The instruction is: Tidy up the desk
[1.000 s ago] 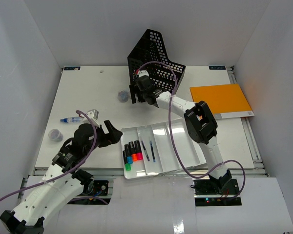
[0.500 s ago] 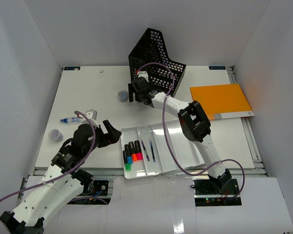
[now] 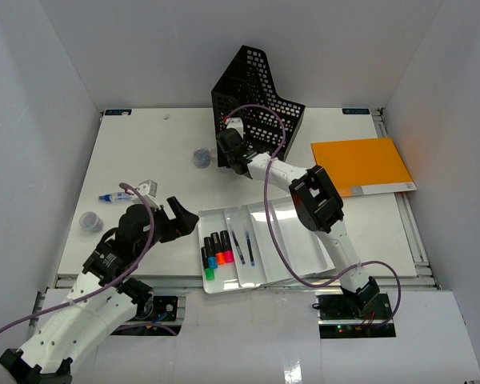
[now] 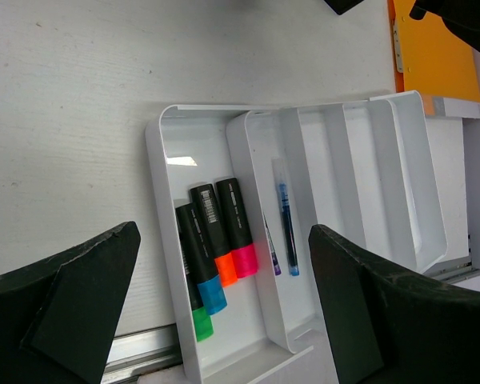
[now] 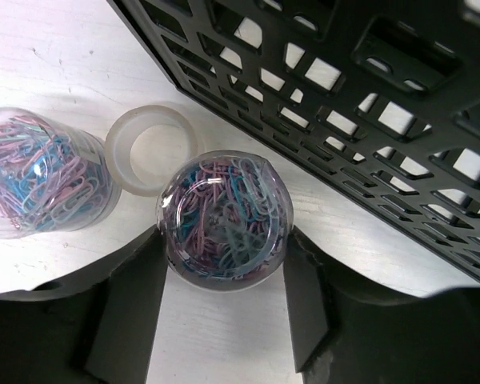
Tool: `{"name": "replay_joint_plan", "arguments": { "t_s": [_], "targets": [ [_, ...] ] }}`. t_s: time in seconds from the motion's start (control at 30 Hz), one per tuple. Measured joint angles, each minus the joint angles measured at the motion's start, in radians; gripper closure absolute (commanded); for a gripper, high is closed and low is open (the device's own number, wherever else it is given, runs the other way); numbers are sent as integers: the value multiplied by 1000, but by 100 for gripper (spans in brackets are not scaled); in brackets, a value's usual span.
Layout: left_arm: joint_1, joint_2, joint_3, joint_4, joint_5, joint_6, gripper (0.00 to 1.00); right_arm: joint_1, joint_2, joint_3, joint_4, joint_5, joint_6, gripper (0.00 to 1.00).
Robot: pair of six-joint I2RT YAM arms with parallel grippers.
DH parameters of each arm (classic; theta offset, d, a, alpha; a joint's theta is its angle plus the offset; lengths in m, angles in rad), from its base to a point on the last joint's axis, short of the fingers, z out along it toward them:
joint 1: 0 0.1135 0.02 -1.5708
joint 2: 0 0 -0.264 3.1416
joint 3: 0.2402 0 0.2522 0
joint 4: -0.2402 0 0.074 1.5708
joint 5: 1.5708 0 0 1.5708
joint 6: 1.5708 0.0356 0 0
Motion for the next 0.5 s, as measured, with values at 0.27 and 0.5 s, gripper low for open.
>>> {"name": "replay_joint_plan", "arguments": {
  "t_s": [0.27,0.5],
  "targets": [
    [0,26,7,3,3,-7,2,-1,-37,-97,108,-19,-17,81],
    [0,65,7,34,9,-8,2,-6,-221,-371,195,-138,-93,87]
  ]
}}
